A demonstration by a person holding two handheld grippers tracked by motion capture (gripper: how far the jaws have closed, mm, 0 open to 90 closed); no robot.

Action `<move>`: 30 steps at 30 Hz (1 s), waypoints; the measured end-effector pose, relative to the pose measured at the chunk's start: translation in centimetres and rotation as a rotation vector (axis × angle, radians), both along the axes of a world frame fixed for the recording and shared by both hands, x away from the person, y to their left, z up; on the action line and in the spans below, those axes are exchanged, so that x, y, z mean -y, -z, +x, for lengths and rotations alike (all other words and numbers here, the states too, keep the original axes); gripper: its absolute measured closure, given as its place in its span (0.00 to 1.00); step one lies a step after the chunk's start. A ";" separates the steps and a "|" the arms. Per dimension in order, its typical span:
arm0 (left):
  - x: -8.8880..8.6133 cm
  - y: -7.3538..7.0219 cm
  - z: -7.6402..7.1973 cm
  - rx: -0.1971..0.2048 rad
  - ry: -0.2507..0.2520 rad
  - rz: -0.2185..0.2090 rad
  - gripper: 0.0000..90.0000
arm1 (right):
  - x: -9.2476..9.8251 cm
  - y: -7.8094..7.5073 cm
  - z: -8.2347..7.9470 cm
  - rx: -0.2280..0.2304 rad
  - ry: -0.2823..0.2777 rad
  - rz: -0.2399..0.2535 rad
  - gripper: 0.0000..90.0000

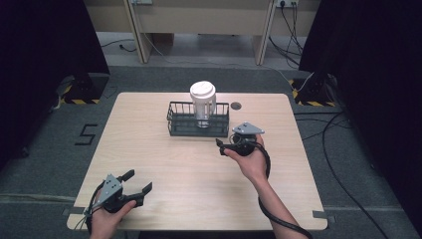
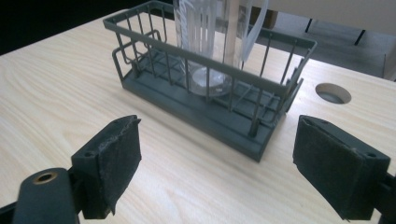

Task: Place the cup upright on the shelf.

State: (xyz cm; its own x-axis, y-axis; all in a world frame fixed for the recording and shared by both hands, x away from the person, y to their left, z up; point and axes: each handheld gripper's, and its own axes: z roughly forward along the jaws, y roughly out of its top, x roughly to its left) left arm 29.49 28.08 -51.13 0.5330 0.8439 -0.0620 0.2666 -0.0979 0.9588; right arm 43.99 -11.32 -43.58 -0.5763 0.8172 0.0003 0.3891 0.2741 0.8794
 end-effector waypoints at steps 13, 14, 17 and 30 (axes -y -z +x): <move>0.0 0.0 0.0 0.001 -0.002 0.005 0.17 | 3.3 1.4 -2.8 -0.008 0.021 -0.009 0.18; 0.0 0.0 0.0 0.002 -0.003 0.004 0.17 | 3.6 1.5 -3.0 -0.008 0.025 -0.009 0.18; 0.0 0.0 0.0 0.002 -0.005 0.004 0.17 | 4.4 1.8 -3.6 -0.011 0.035 -0.009 0.18; 0.0 0.0 0.0 0.003 -0.007 0.008 0.17 | 7.3 3.5 -6.0 -0.013 0.064 0.006 0.18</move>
State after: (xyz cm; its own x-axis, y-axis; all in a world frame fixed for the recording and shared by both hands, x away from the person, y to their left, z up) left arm 29.44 28.08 -51.14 0.5270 0.8482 -0.0535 0.2643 -0.1037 0.9589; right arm 38.02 -18.62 -47.05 -0.5229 0.8523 0.0118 0.4167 0.2436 0.8758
